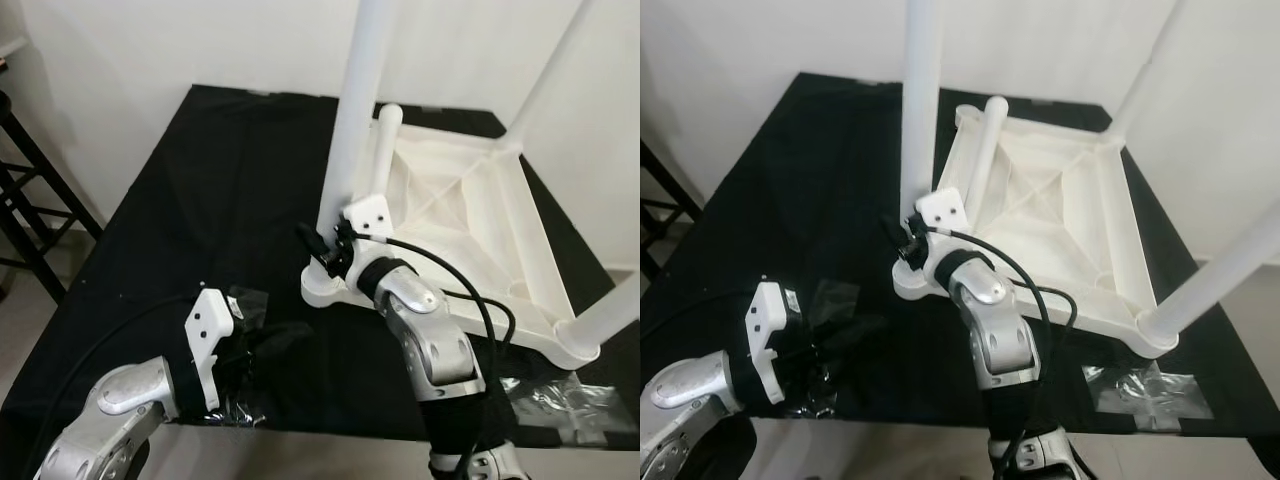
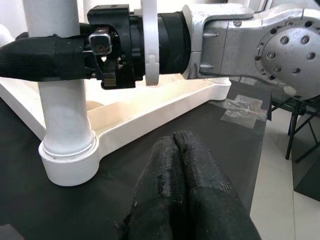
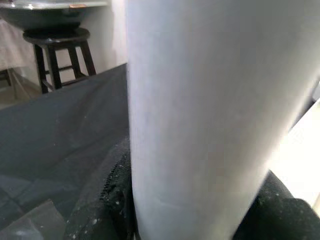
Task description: Building children table
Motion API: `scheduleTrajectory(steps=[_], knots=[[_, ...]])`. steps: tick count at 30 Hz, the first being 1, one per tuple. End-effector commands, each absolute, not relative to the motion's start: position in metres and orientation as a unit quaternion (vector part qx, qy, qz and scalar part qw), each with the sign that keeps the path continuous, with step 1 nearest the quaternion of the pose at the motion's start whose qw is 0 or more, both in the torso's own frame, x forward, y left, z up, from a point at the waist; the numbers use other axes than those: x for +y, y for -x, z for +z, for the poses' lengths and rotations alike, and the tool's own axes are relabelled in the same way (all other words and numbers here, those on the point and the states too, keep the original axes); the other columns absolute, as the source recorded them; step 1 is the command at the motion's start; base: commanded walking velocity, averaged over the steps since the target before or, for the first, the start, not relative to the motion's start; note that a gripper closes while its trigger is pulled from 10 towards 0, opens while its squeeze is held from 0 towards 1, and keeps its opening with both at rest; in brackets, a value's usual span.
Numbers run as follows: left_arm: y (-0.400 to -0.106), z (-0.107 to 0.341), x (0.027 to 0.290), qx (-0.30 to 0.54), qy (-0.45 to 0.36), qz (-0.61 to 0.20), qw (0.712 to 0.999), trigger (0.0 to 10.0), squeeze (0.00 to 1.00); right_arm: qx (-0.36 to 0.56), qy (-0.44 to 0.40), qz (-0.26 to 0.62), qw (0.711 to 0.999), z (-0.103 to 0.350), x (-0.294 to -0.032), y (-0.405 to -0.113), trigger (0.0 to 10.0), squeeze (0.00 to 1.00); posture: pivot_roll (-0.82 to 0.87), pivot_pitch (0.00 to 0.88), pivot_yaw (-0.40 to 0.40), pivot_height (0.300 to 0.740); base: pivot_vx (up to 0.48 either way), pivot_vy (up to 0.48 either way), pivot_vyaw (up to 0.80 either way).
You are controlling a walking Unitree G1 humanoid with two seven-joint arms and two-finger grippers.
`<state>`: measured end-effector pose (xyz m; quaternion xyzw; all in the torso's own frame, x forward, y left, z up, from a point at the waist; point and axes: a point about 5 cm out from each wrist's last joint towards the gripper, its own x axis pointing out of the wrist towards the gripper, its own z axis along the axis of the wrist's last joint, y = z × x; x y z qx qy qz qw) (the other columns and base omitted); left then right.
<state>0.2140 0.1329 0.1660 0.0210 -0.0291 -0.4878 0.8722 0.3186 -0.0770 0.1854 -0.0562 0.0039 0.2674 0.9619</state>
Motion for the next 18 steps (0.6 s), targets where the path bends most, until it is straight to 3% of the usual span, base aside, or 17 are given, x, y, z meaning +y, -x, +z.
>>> scheduleTrajectory(steps=[1,2,3,5,6,10,11,12,16,17,18], knots=[[-0.214,0.164,0.132,-0.024,-0.023,-0.489,0.872,10.0,0.00,0.054,0.078,0.239,0.966,0.174,-0.099,-0.324,10.0,1.00,0.03,0.092,-0.116,0.740,0.000,0.000,0.00],[-0.215,0.164,0.131,-0.024,-0.022,-0.490,0.871,10.0,0.00,0.040,0.067,0.329,0.941,0.184,-0.094,-0.330,10.0,1.00,0.03,0.081,-0.114,0.740,0.000,0.000,0.00],[-0.215,0.164,0.131,-0.024,-0.022,-0.490,0.871,10.0,0.00,0.040,0.067,0.329,0.941,0.184,-0.094,-0.330,10.0,1.00,0.03,0.081,-0.114,0.740,0.000,0.000,0.00],[-0.216,0.164,0.129,-0.024,-0.021,-0.492,0.870,10.0,0.00,0.021,0.057,0.429,0.901,0.197,-0.091,-0.335,10.0,1.00,0.03,0.081,-0.114,0.740,0.000,0.000,0.00],[-0.216,0.163,0.128,-0.024,-0.020,-0.492,0.870,10.0,0.00,0.010,0.078,0.509,0.857,0.201,-0.088,-0.338,10.0,1.00,0.03,0.072,-0.119,0.740,0.000,0.000,0.00],[-0.216,0.163,0.128,-0.025,-0.019,-0.491,0.870,10.0,0.00,0.013,0.087,0.544,0.835,0.199,-0.088,-0.344,10.0,1.00,0.04,0.068,-0.124,0.740,0.000,0.000,0.00],[-0.216,0.163,0.128,-0.025,-0.019,-0.490,0.871,10.0,0.00,0.020,0.089,0.574,0.813,0.197,-0.086,-0.344,10.0,0.00,0.05,0.068,-0.123,0.740,0.000,0.000,0.00],[-0.215,0.162,0.128,-0.026,-0.019,-0.489,0.872,10.0,0.00,0.026,0.090,0.596,0.797,0.196,-0.084,-0.343,10.0,0.00,0.05,0.068,-0.123,0.740,0.000,0.000,0.00],[-0.215,0.162,0.128,-0.025,-0.018,-0.489,0.872,10.0,0.00,0.025,0.066,0.615,0.786,0.201,-0.079,-0.352,10.0,0.00,0.05,0.071,-0.121,0.740,0.000,0.000,0.00],[-0.215,0.162,0.128,-0.025,-0.017,-0.489,0.872,10.0,0.00,0.030,0.060,0.619,0.783,0.201,-0.078,-0.355,2.3,0.00,0.05,0.073,-0.122,0.740,0.000,0.000,0.00],[-0.214,0.162,0.128,-0.025,-0.017,-0.490,0.871,10.0,0.00,0.036,0.056,0.627,0.776,0.199,-0.078,-0.355,0.0,0.00,0.05,0.074,-0.122,0.740,0.000,0.000,0.00]])
